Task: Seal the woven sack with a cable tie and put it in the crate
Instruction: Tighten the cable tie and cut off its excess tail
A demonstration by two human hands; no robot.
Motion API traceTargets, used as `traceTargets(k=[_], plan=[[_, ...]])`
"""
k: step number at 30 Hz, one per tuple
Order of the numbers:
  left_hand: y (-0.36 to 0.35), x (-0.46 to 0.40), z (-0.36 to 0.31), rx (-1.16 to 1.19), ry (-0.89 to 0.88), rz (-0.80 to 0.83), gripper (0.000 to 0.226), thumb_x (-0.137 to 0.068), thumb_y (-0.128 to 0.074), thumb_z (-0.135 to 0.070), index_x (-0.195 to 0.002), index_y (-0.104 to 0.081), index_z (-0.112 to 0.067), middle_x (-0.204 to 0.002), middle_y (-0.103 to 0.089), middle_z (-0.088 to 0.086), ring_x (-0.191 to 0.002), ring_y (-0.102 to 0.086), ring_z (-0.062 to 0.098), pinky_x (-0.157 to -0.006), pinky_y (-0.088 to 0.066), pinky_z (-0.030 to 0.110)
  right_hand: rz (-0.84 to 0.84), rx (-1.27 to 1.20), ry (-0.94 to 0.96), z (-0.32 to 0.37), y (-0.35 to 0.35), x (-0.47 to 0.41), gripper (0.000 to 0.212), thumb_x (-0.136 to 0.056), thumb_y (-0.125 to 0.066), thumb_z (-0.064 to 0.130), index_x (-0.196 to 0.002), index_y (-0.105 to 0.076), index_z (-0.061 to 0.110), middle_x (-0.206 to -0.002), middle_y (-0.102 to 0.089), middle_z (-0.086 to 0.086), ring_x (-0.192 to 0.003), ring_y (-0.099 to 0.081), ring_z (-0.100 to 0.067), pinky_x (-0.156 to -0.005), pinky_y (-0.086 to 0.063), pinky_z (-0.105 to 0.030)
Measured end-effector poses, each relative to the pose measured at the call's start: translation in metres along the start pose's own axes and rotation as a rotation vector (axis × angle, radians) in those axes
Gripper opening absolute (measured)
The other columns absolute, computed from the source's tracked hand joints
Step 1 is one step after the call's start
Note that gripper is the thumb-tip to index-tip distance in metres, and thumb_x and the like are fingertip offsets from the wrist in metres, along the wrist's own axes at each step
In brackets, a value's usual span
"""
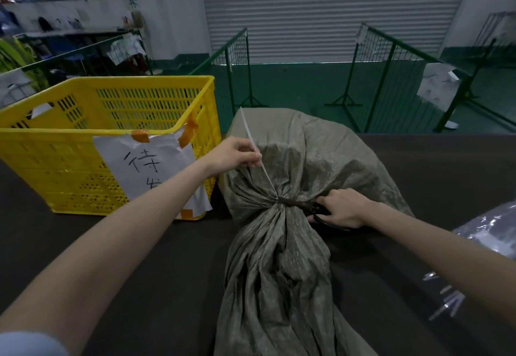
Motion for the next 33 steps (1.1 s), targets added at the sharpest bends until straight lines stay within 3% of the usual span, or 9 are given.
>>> traceTargets(k=[7, 13, 19, 24, 33], plan=[[-0.004, 0.002, -0.012, 0.005, -0.029, 0.027, 0.017, -0.092, -0.06, -0.009, -0.096, -0.065, 0.006, -0.084, -0.071, 0.009, -0.067, -0.065, 0.002, -0.064, -0.05, 0.012, -0.041, 0.071, 0.043, -0.009, 0.008, 0.006, 0.067, -0.083, -0.033, 0.074, -0.102, -0.057, 0.015, -0.099, -0.067, -0.011, -0.095, -0.063, -0.031, -0.074, -0.044, -0.035], [-0.009, 0.0, -0.019, -0.029, -0.064, 0.053, 0.016, -0.091, -0.061, -0.011, -0.095, -0.066, 0.004, -0.087, -0.072, 0.01, -0.079, -0.066, 0.015, -0.079, -0.054, 0.025, -0.084, 0.163, 0.096, -0.014, 0.017, -0.003, 0.066, -0.083, -0.031, 0.074, -0.101, -0.055, 0.015, -0.101, -0.067, -0.011, -0.095, -0.064, -0.031, -0.074, -0.045, -0.034], [-0.009, -0.001, -0.023, -0.071, -0.065, 0.079, 0.017, -0.091, -0.062, -0.012, -0.095, -0.067, 0.004, -0.09, -0.073, 0.011, -0.081, -0.068, 0.012, -0.075, -0.052, 0.015, -0.121, 0.242, 0.231, -0.006, 0.018, -0.017, 0.065, -0.085, -0.03, 0.072, -0.096, -0.056, 0.014, -0.095, -0.069, -0.009, -0.088, -0.065, -0.03, -0.072, -0.048, -0.036], [-0.014, 0.0, -0.023, -0.101, -0.067, 0.102, 0.015, -0.091, -0.061, -0.01, -0.093, -0.067, 0.004, -0.085, -0.072, 0.006, -0.07, -0.066, -0.001, -0.067, -0.047, 0.009, -0.118, 0.286, 0.317, -0.004, 0.021, -0.021, 0.063, -0.085, -0.029, 0.071, -0.098, -0.055, 0.015, -0.094, -0.07, -0.009, -0.087, -0.065, -0.031, -0.071, -0.048, -0.036], [-0.009, -0.001, -0.021, -0.114, -0.088, 0.065, 0.014, -0.09, -0.063, -0.012, -0.09, -0.068, 0.001, -0.085, -0.073, 0.006, -0.075, -0.067, 0.004, -0.071, -0.048, 0.01, -0.122, 0.225, 0.287, -0.004, 0.01, -0.024, 0.072, -0.076, -0.019, 0.077, -0.096, -0.052, 0.016, -0.095, -0.069, -0.01, -0.088, -0.065, -0.034, -0.072, -0.048, -0.036]])
Point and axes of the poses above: each hand's wrist, its own x-axis away from the middle knuckle, its own y-axis out of the back of the hand, z = x × y, the point moved 7 cm from there along -x, towards the middle knuckle
